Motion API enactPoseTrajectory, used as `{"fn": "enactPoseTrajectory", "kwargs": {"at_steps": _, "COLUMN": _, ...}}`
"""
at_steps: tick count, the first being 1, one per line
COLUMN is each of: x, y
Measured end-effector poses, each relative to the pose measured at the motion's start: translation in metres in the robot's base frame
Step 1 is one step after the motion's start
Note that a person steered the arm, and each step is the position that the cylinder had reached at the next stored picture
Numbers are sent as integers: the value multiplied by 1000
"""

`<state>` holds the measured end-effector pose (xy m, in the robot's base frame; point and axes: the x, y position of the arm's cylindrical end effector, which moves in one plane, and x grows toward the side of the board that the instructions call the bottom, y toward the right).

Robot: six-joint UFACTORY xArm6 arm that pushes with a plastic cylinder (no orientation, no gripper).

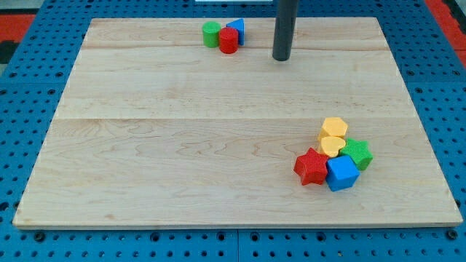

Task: Place the blue triangle between red and green circle

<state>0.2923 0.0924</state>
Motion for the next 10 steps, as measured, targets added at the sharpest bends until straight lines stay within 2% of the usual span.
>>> {"fn": "enactPoseTrajectory", "kwargs": {"at_steps": 2, "x": -52, "y": 10}}
{"fn": "enactPoseTrajectory", "kwargs": {"at_steps": 3, "x": -69, "y": -6}}
{"fn": "enactPoseTrajectory", "kwargs": {"at_steps": 5, "x": -75, "y": -61}}
{"fn": "enactPoseTrajectory", "kwargs": {"at_steps": 7, "x": -56, "y": -111}}
{"fn": "enactPoseTrajectory", "kwargs": {"at_steps": 8, "x": -63, "y": -121}}
{"fn": "enactPoseTrajectory", "kwargs": {"at_steps": 9, "x": -90, "y": -122}}
{"fn": "enactPoseTrajectory", "kwargs": {"at_steps": 10, "x": -90, "y": -150}}
